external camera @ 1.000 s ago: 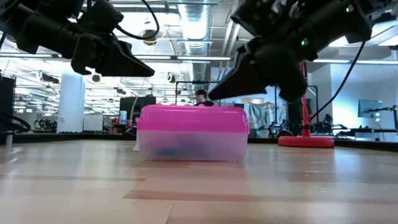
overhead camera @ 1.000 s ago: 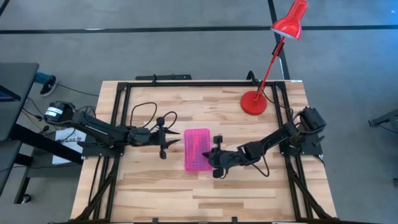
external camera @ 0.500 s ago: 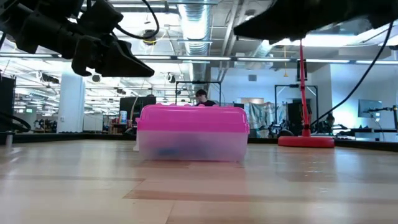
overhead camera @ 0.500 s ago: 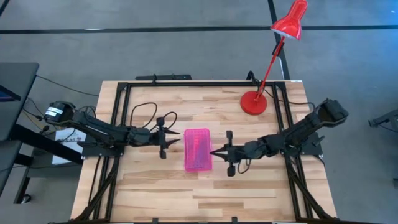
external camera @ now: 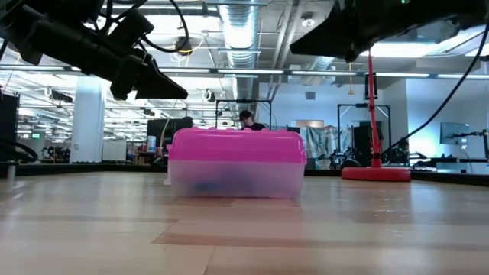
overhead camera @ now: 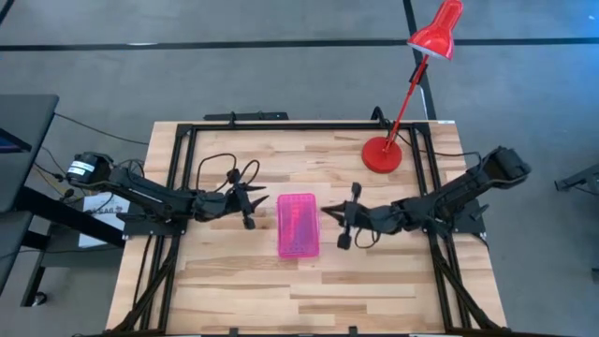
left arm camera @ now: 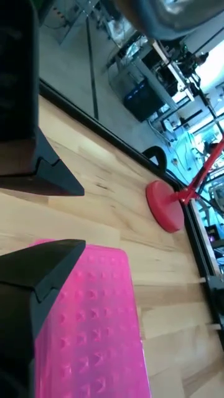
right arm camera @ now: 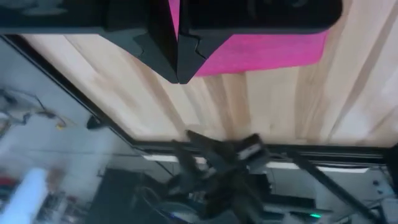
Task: Pick & place school supplies into a supply box
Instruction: Return to Home Position
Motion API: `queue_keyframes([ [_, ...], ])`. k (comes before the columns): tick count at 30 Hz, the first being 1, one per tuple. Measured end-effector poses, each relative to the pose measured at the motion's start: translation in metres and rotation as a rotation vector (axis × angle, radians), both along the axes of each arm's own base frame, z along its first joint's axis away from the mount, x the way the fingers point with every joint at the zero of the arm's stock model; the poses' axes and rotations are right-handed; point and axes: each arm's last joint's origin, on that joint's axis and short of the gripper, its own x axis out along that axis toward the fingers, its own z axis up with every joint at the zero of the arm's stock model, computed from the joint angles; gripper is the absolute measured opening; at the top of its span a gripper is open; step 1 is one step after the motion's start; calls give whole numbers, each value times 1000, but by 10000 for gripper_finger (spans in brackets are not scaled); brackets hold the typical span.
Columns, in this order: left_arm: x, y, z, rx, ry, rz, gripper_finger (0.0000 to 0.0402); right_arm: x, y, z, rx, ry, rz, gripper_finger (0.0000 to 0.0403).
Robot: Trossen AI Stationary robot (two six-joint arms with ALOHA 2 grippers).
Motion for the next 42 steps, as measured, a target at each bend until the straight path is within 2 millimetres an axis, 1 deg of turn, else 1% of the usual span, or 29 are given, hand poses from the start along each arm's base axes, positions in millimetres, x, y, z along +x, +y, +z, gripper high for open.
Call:
queue_keyframes([
  [3, 1, -1, 0, -9, 3, -43, 119, -3, -6, 1, 12, 41, 6, 0],
  [7, 1, -3, -2, -20, 26, -121, 119, -6, -6, 1, -38, 97, 124, 0],
  [10, 1, -4, -2, -28, 29, -156, 119, -4, -10, 2, -76, 99, 165, 0],
  [15, -3, 1, 4, -49, 9, -198, 119, -1, -29, -5, -64, 127, 212, 0],
  [19, -17, 11, 2, -57, -28, -169, 119, -6, -46, -17, -31, 107, 239, 0],
  [21, -27, 15, 2, -65, -79, -155, 119, -12, -54, -17, -24, 69, 247, 0],
  [23, -38, 17, 0, -75, -132, -178, 119, -20, -60, -15, -31, 14, 265, 0],
  [28, -63, 19, 2, -79, -264, -206, 119, -46, -68, -10, -60, -91, 310, 0],
  [34, -79, 20, 3, -80, -297, -224, 119, -74, -81, -19, -53, -145, 355, 0],
  [37, -87, 22, 0, -78, -308, -221, 119, -86, -87, -24, -53, -207, 360, 0],
  [42, -96, 27, -1, -80, -328, -210, 119, -98, -93, -31, -41, -252, 363, 0],
])
